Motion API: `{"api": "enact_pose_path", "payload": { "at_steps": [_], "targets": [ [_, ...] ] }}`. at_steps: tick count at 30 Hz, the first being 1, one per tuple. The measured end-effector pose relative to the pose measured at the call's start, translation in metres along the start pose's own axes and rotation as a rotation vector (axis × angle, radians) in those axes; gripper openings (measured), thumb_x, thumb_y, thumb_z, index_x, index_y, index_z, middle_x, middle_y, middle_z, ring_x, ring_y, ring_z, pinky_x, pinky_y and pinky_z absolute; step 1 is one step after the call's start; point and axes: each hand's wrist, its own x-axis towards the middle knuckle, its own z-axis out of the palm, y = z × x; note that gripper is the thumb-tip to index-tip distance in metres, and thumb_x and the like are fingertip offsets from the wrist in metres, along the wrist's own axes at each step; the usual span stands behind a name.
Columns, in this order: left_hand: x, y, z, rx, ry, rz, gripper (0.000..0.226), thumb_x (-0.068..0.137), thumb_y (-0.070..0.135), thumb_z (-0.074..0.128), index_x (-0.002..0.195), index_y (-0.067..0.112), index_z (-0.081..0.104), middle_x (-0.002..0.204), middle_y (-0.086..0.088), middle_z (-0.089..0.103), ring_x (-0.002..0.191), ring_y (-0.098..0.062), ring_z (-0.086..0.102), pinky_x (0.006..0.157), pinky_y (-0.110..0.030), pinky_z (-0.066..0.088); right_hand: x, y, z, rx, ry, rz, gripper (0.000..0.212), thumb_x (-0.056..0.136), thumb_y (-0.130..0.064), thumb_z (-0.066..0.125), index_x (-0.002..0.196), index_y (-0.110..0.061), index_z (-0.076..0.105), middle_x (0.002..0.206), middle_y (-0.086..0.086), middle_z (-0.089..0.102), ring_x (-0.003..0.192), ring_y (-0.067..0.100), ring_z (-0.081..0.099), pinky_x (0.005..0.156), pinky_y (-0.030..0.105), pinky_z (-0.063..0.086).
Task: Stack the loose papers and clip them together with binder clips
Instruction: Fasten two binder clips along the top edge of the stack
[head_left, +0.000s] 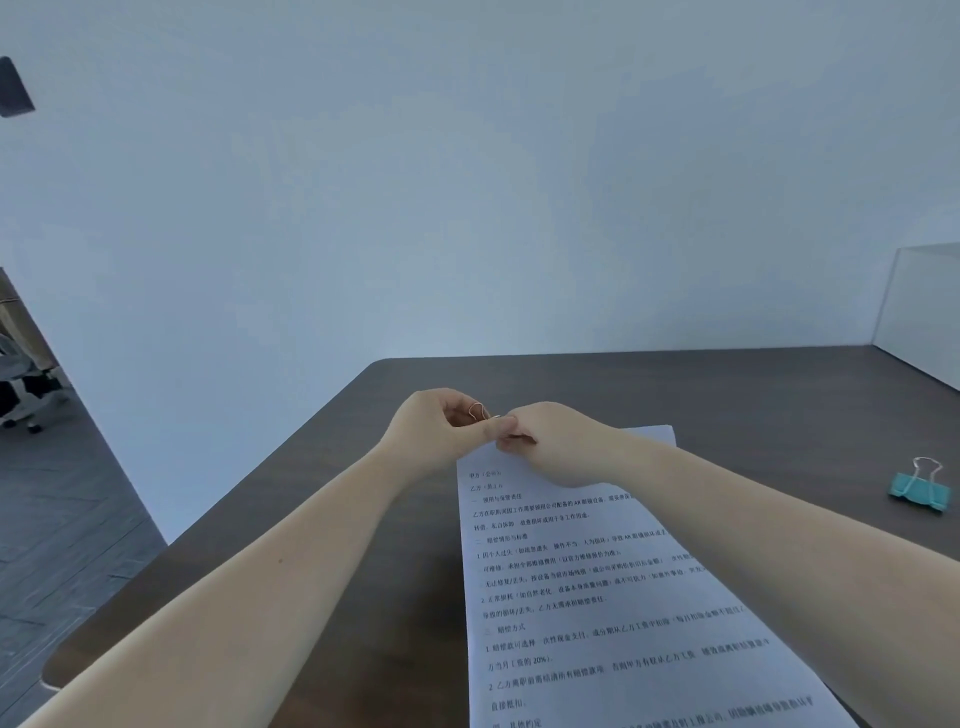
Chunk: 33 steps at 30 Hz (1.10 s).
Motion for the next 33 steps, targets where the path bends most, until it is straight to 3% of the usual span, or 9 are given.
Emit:
{"api": "enact_pose_path", "payload": {
  "at_steps": [3,7,9,15,20,24,27,30,33],
  "targets": [
    [0.001,0.003,0.0,0.026,0.01,0.028,0.037,0.076,0.043,0.077,0.086,0.008,0.074,0.088,-0.012,0.077,0.074,-0.011,0.06,0.071,-0.024,0.045,0.0,0.002,-0.001,0.009,0.004,-0.009,0.03,0.101,-0.017,0.039,0.107,-0.003,0.065,0.099,0.01,0.067,0.092,0.03,0.058,0.084,0.037,0.045],
    [0.002,0.007,-0.003,-0.044,0.016,0.061,0.029,0.082,0.041,0.07,0.081,0.013,0.078,0.085,-0.013,0.077,0.076,-0.019,0.07,0.091,-0.038,0.056,-0.001,0.004,-0.005,-0.051,-0.008,-0.021,0.033,0.101,-0.016,0.04,0.072,-0.018,0.055,0.069,-0.007,0.046,0.066,0.014,0.043,0.064,0.028,0.032],
    [0.004,0.007,-0.007,-0.098,0.027,0.046,0.024,0.083,0.04,0.071,0.083,0.018,0.08,0.088,-0.013,0.078,0.087,-0.027,0.075,0.094,-0.044,0.056,-0.002,0.004,-0.008,-0.074,-0.023,-0.014,0.031,0.101,-0.016,0.038,0.079,-0.017,0.06,0.071,-0.01,0.046,0.072,0.015,0.044,0.067,0.027,0.031],
    [0.004,0.016,-0.017,-0.043,-0.004,0.045,0.017,0.089,0.03,0.068,0.077,0.021,0.077,0.095,-0.008,0.077,0.092,-0.022,0.073,0.089,-0.029,0.057,-0.003,0.003,-0.014,-0.089,-0.06,0.031,0.028,0.101,-0.019,0.039,0.11,-0.014,0.065,0.093,-0.009,0.051,0.091,0.013,0.045,0.084,0.029,0.037],
    [0.004,0.014,-0.018,0.036,-0.053,0.041,0.028,0.087,0.031,0.069,0.081,0.005,0.078,0.099,-0.021,0.075,0.096,-0.027,0.073,0.096,-0.044,0.053,0.001,0.004,-0.013,-0.115,-0.053,0.045,0.042,0.1,-0.02,0.04,0.06,-0.032,0.039,0.063,-0.011,0.038,0.06,0.007,0.037,0.064,0.027,0.03],
    [0.006,0.01,-0.021,0.076,-0.083,0.054,0.033,0.085,0.035,0.07,0.071,0.006,0.075,0.096,-0.029,0.071,0.086,-0.025,0.071,0.083,-0.042,0.053,-0.001,0.002,-0.013,-0.113,-0.069,0.053,0.025,0.101,-0.021,0.039,0.081,-0.025,0.053,0.066,-0.016,0.039,0.066,0.008,0.041,0.076,0.029,0.031],
    [0.006,0.008,-0.023,0.079,-0.08,0.045,0.032,0.086,0.034,0.071,0.072,0.005,0.075,0.096,-0.028,0.072,0.094,-0.032,0.073,0.087,-0.041,0.054,-0.005,-0.001,-0.017,-0.1,-0.085,0.025,0.026,0.101,-0.022,0.04,0.106,-0.014,0.064,0.07,-0.017,0.042,0.076,0.012,0.044,0.068,0.024,0.034],
    [0.005,0.009,-0.022,0.066,-0.075,0.051,0.029,0.086,0.031,0.071,0.073,0.006,0.076,0.087,-0.024,0.073,0.083,-0.024,0.072,0.092,-0.042,0.054,-0.007,-0.003,-0.021,-0.11,-0.103,0.002,0.025,0.101,-0.022,0.041,0.103,-0.012,0.064,0.071,-0.015,0.044,0.064,0.001,0.041,0.058,0.015,0.029],
    [0.003,0.011,-0.017,0.11,-0.117,0.066,0.031,0.086,0.031,0.071,0.073,0.004,0.076,0.072,-0.01,0.061,0.067,-0.016,0.053,0.071,-0.034,0.048,-0.006,-0.004,-0.023,-0.099,-0.09,0.014,0.025,0.101,-0.025,0.04,0.096,-0.016,0.063,0.076,-0.01,0.049,0.072,0.011,0.046,0.062,0.021,0.034]
  ]
}}
